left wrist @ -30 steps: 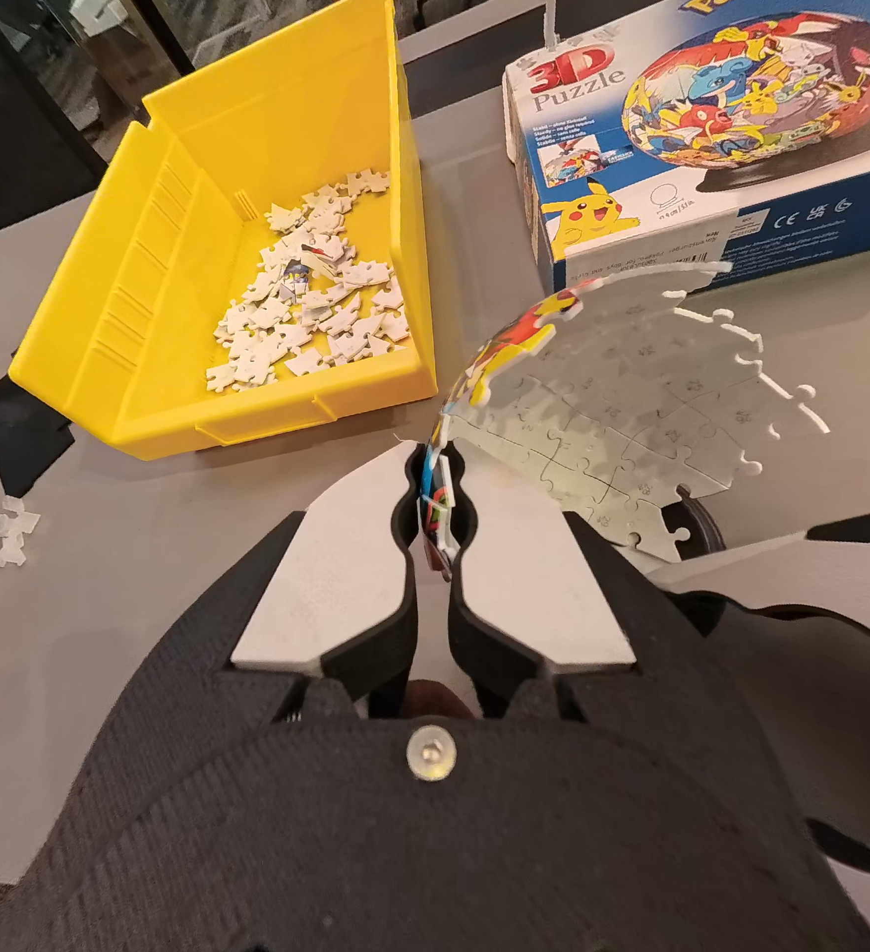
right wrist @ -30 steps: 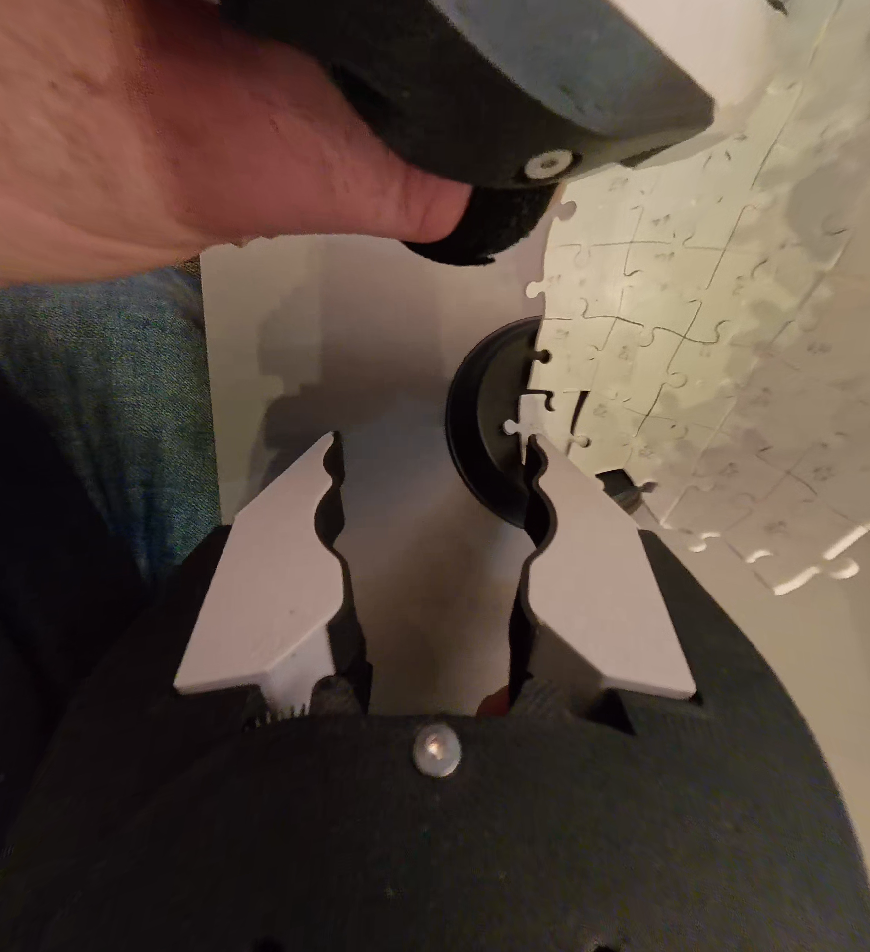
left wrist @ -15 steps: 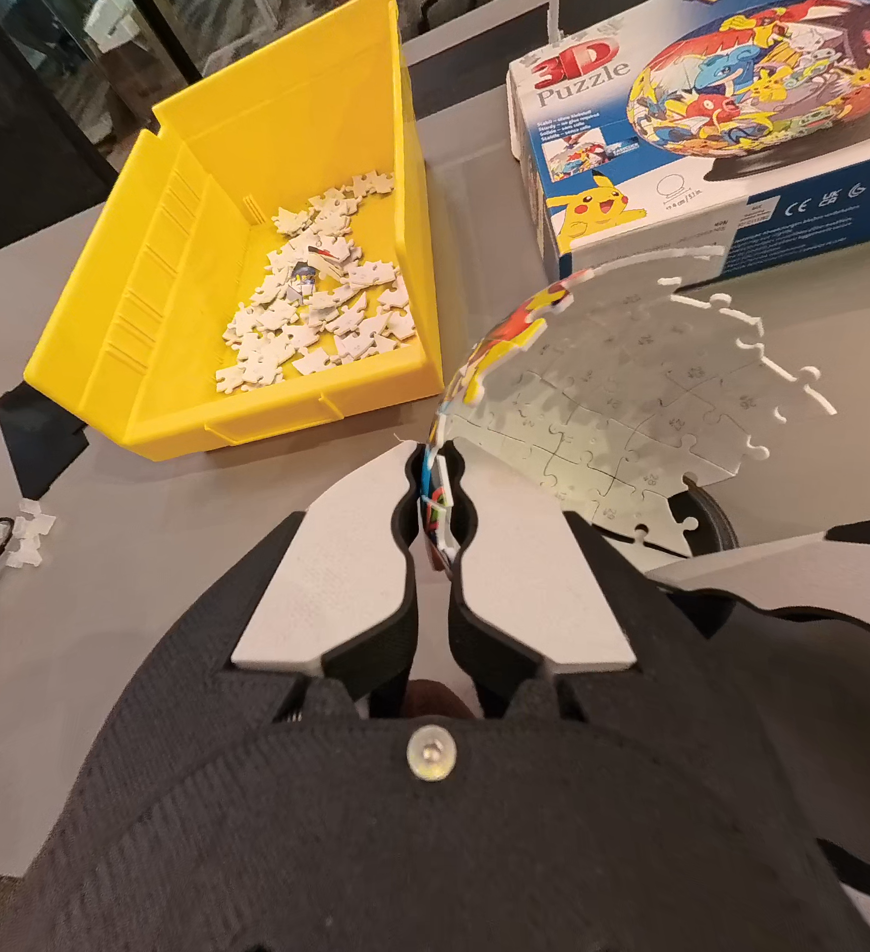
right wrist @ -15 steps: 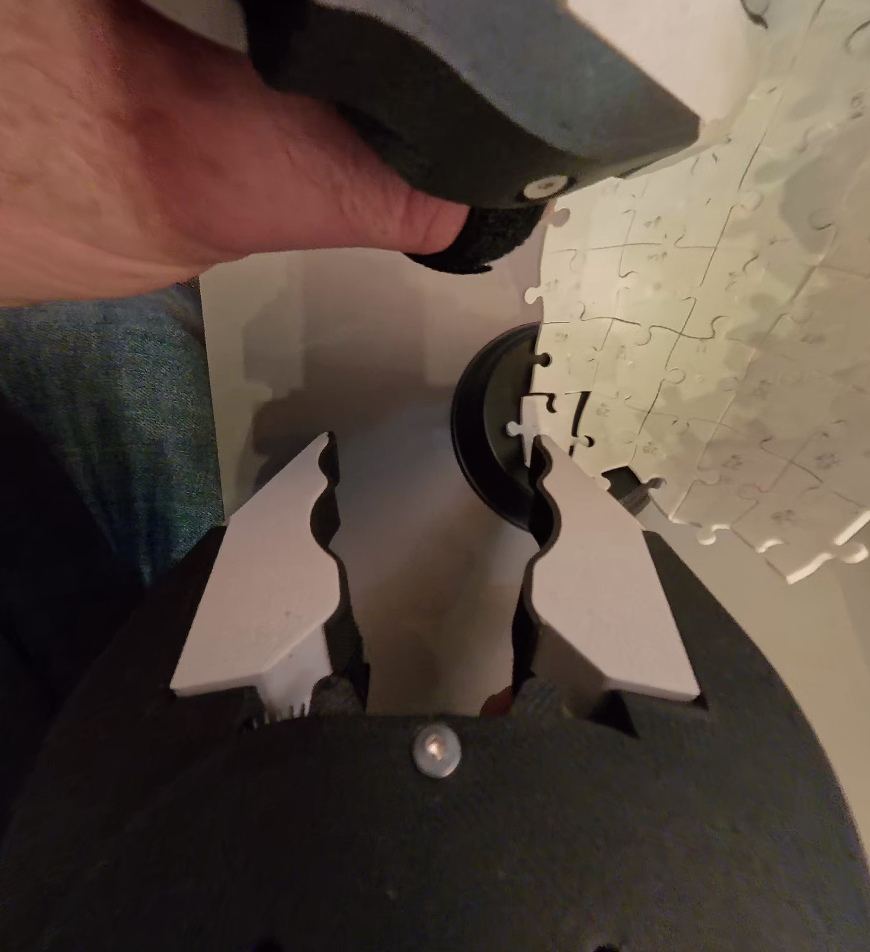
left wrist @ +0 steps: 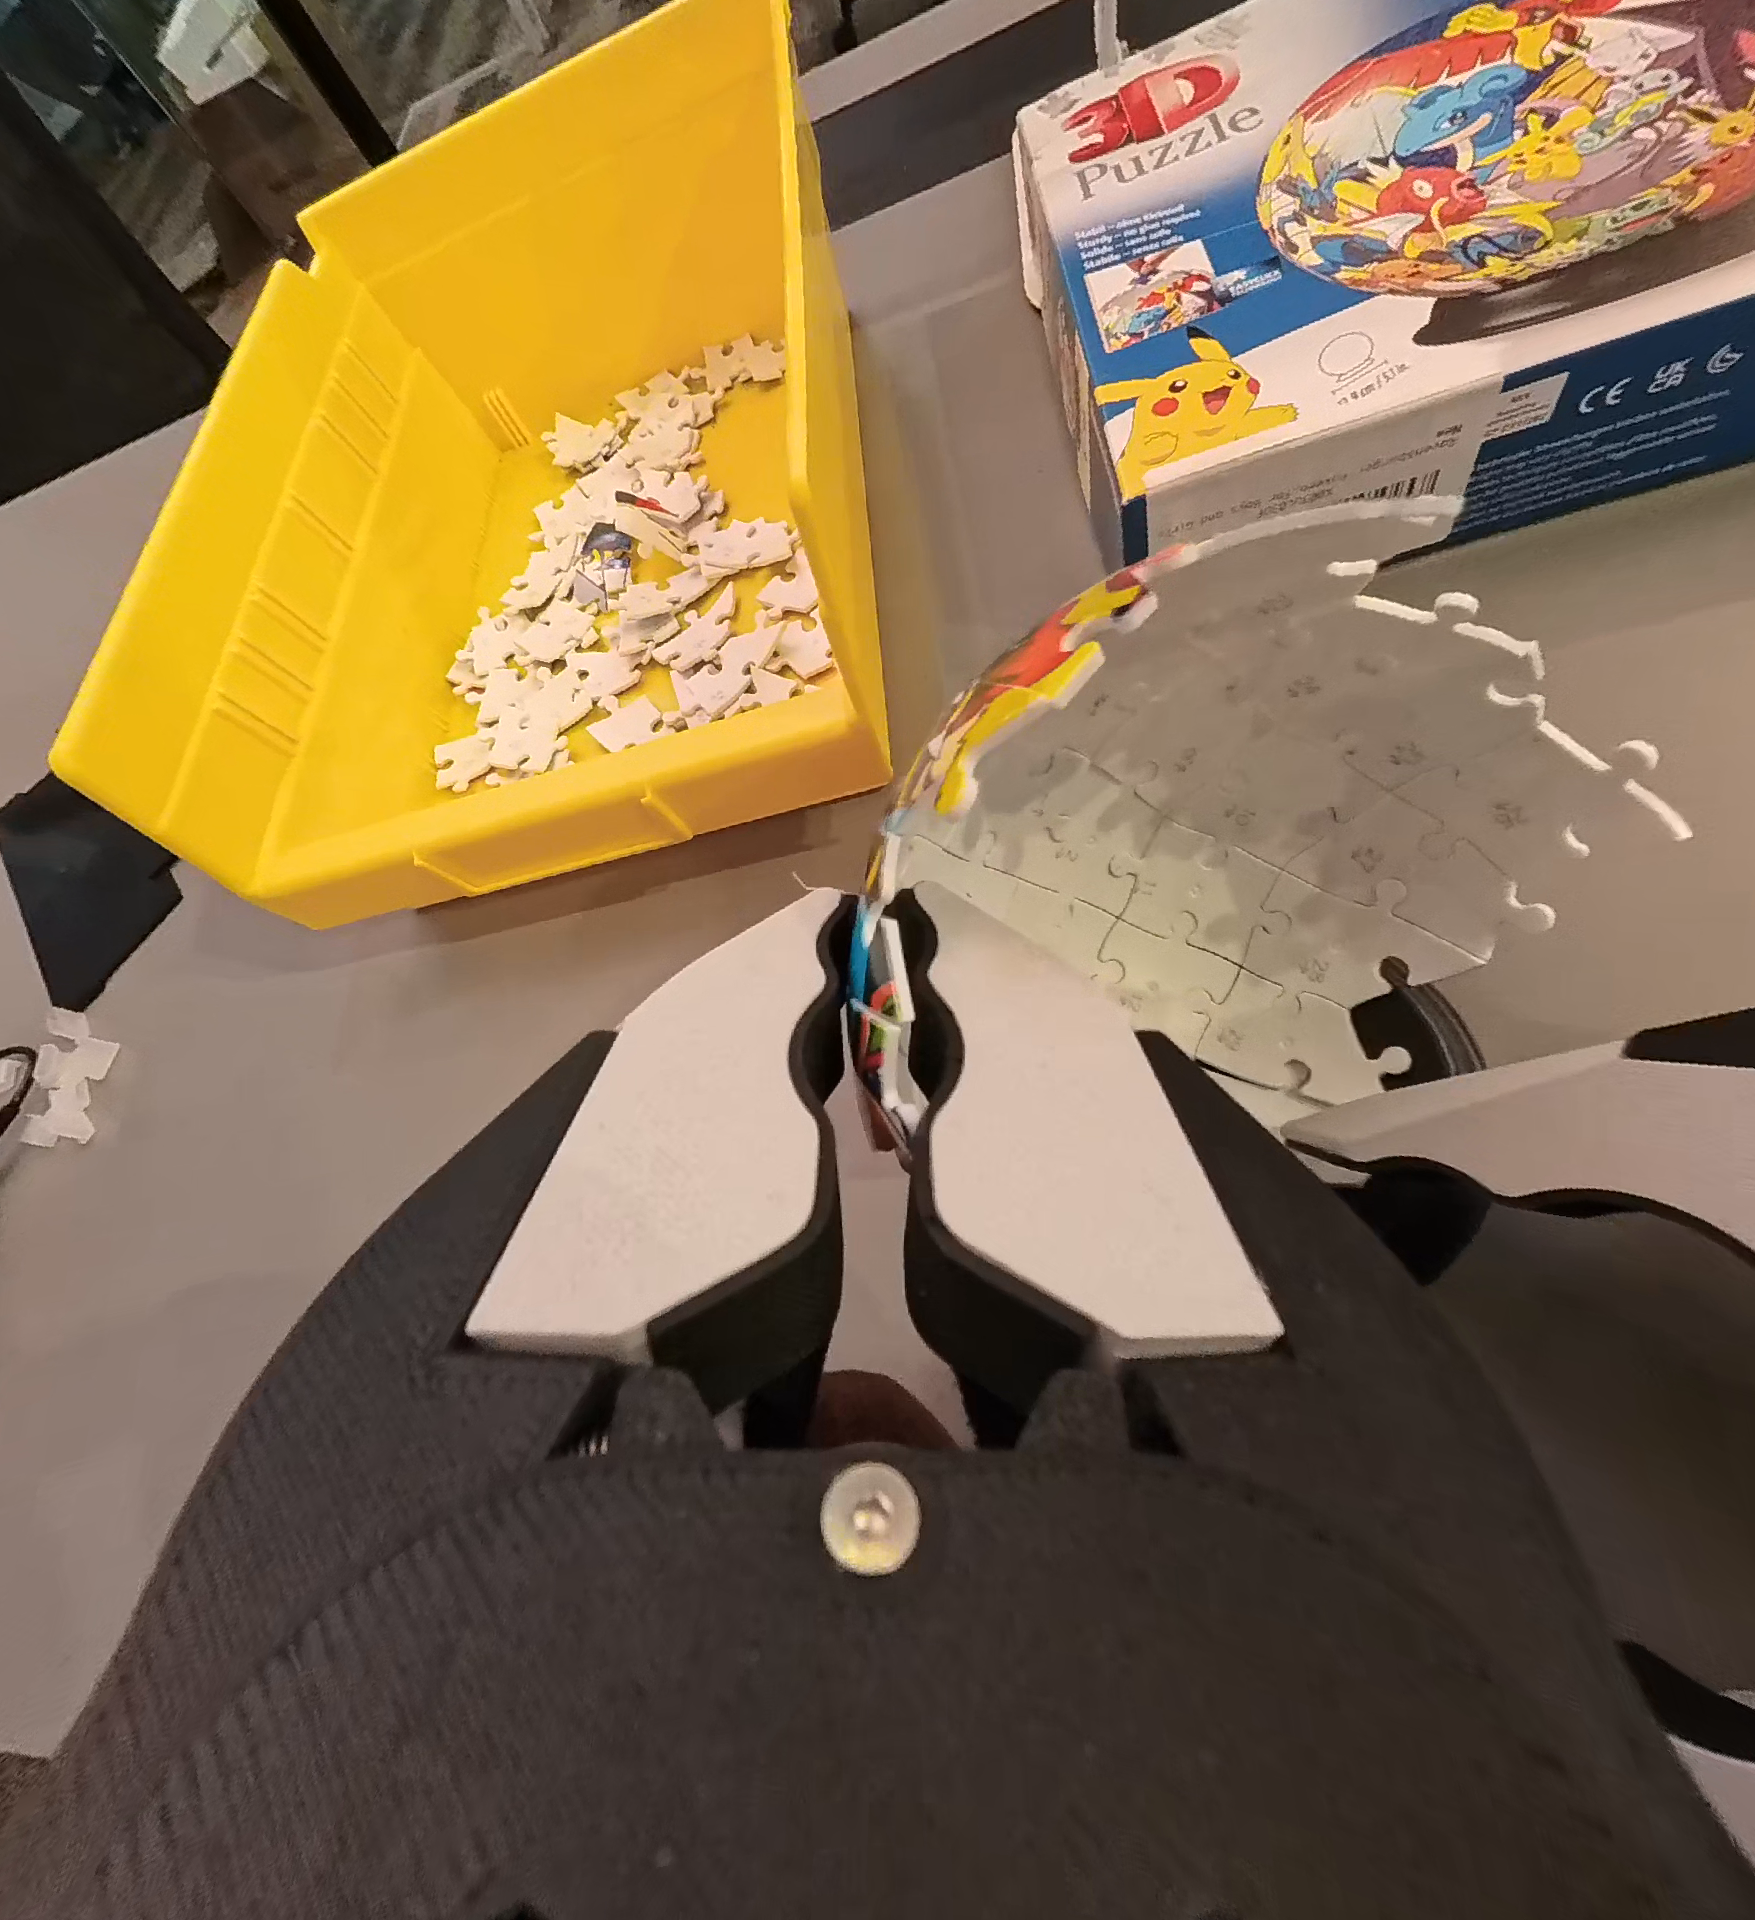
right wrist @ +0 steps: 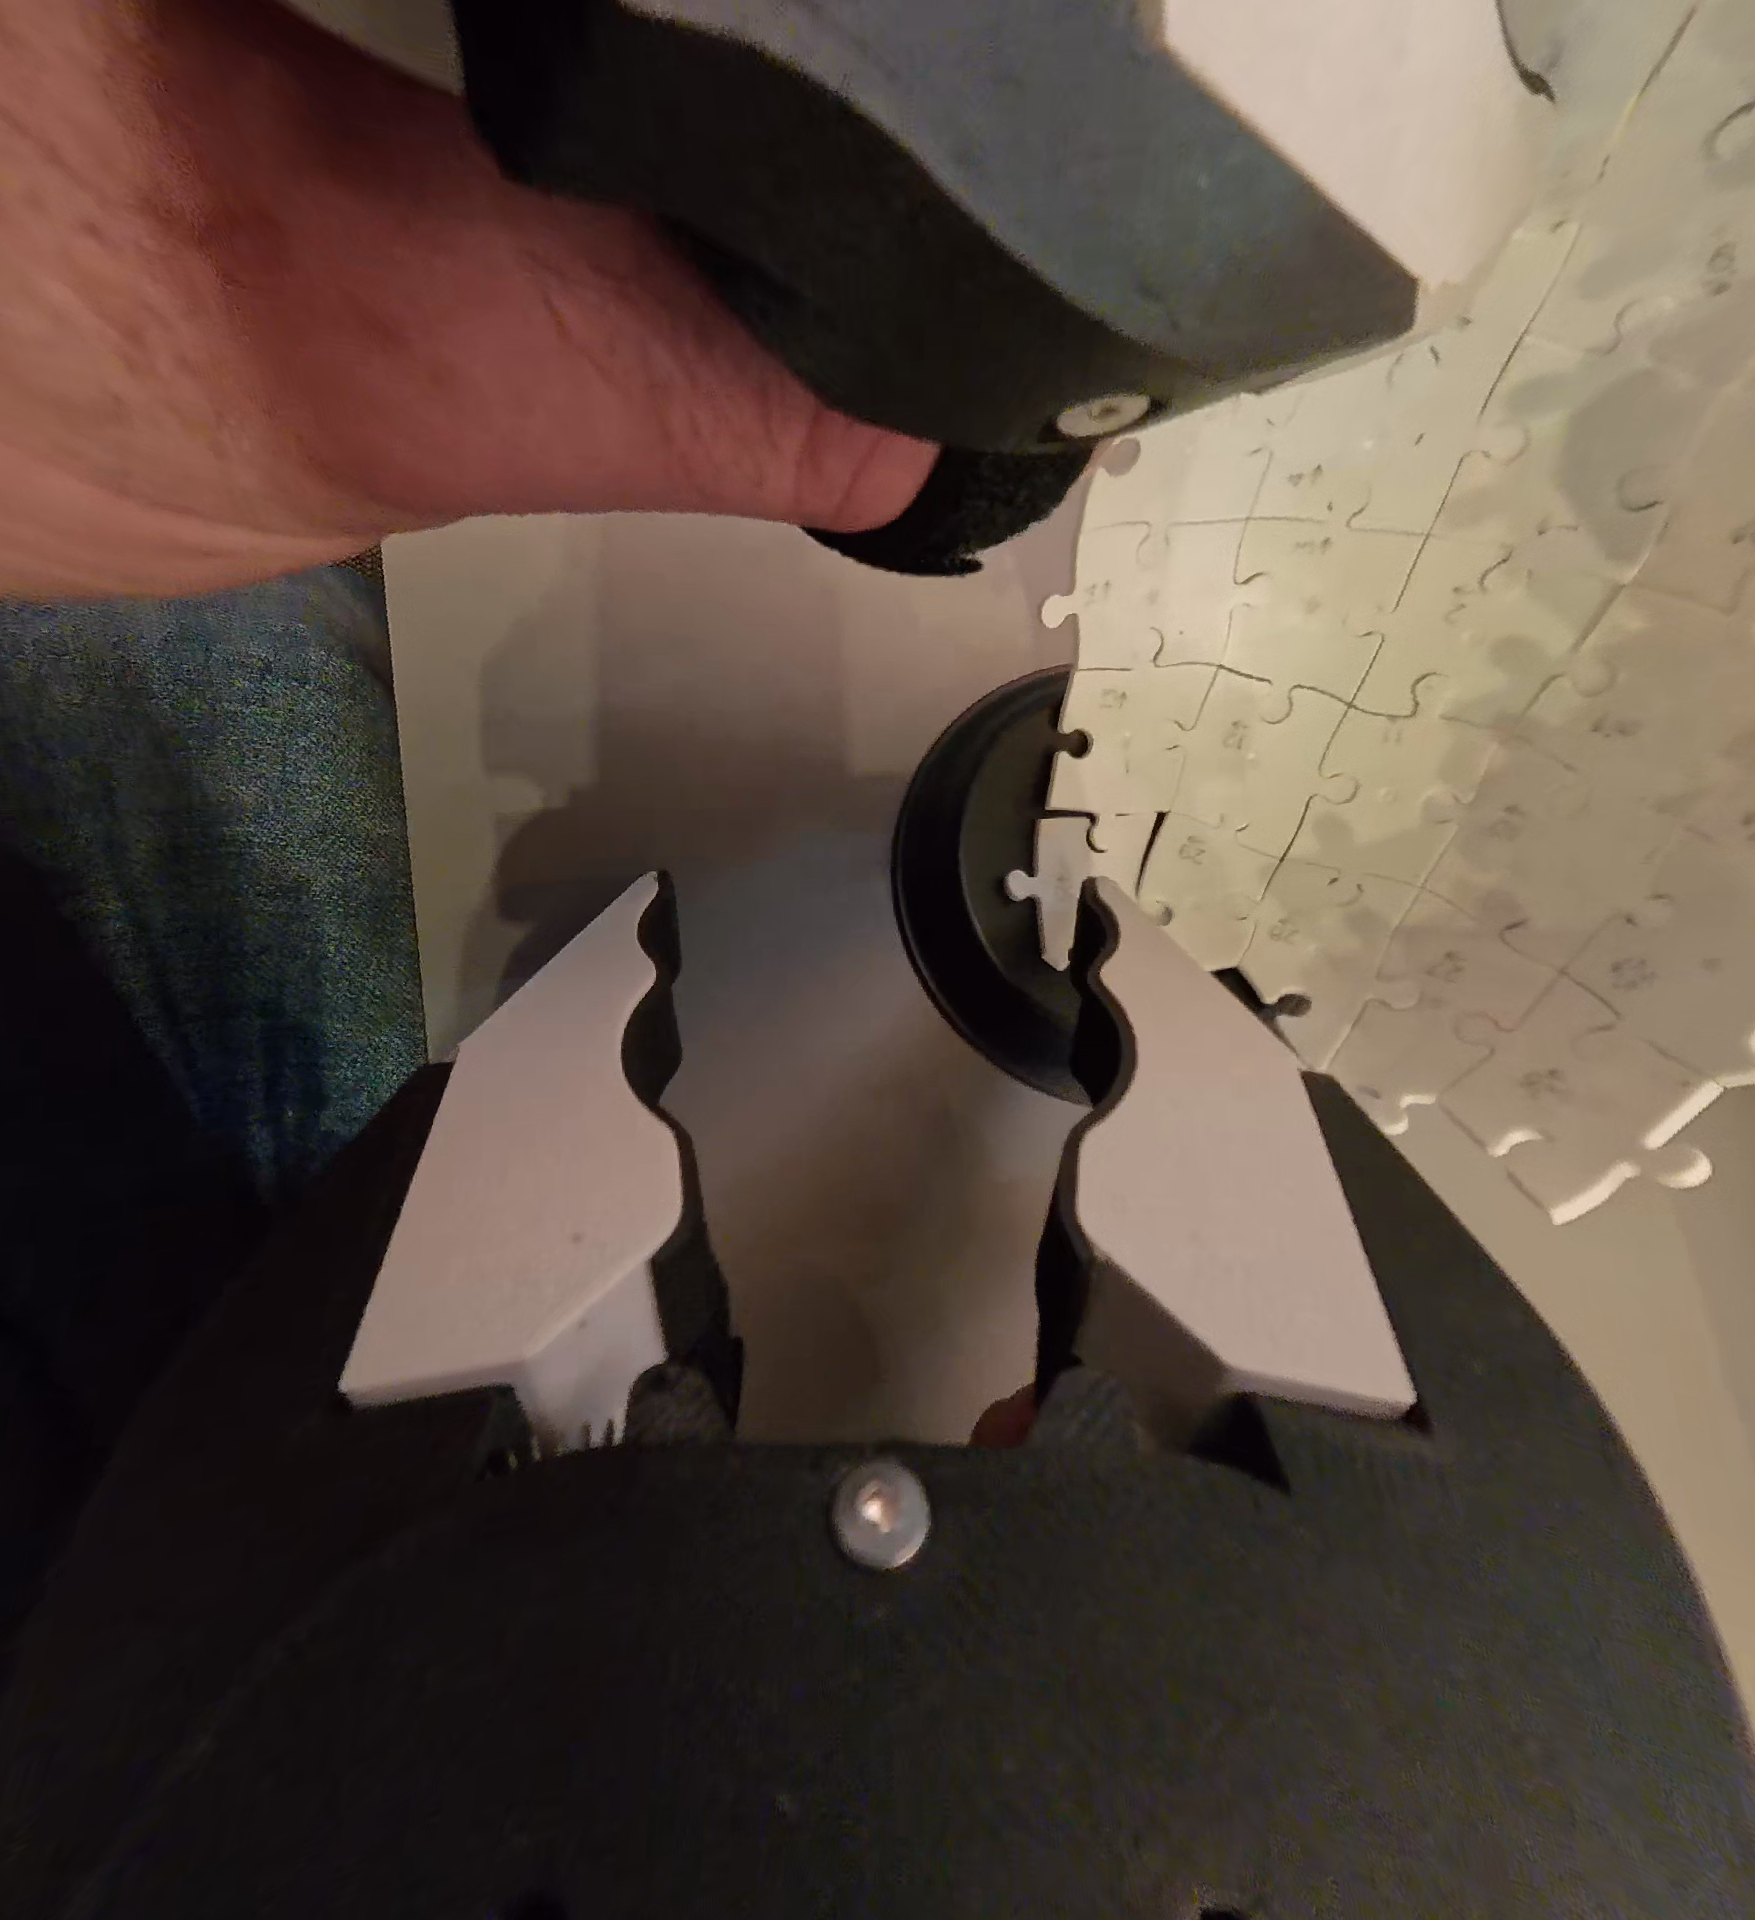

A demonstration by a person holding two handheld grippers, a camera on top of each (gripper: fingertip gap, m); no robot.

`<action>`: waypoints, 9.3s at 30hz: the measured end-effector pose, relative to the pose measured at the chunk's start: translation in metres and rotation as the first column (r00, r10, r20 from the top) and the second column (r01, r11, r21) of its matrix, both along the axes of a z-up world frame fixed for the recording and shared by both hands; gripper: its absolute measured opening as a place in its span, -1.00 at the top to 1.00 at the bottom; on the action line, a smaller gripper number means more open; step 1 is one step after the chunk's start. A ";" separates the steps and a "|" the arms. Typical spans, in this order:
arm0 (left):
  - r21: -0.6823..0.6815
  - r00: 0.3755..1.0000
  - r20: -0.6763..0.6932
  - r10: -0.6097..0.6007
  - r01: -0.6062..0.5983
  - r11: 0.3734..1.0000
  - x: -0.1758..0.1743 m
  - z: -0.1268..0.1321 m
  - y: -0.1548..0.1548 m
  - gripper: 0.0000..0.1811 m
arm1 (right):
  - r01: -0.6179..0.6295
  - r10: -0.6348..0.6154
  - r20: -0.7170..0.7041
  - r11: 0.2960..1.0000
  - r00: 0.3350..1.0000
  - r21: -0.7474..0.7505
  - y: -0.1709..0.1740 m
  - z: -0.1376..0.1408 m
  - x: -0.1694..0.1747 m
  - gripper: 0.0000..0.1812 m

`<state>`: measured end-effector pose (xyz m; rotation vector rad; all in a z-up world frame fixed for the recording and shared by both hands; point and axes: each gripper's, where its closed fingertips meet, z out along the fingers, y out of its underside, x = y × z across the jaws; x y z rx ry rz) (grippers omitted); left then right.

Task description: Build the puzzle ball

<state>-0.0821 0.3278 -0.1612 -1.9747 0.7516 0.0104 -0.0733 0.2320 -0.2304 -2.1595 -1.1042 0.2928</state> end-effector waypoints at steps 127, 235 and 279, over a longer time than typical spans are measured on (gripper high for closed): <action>-0.081 0.997 0.072 -0.043 0.049 0.995 0.003 -0.007 0.003 0.91 | 0.030 -0.043 -0.087 0.990 0.995 -0.139 -0.002 0.020 0.027 0.15; -0.229 0.815 0.434 -0.385 0.513 0.827 -0.044 -0.007 -0.025 0.44 | -0.484 0.658 0.533 0.753 0.532 -0.446 0.156 -0.005 0.080 0.75; -0.146 0.768 0.387 -0.510 0.597 0.788 -0.013 0.010 -0.011 0.44 | -0.303 0.336 0.365 0.942 0.868 -0.146 0.149 0.004 0.078 0.99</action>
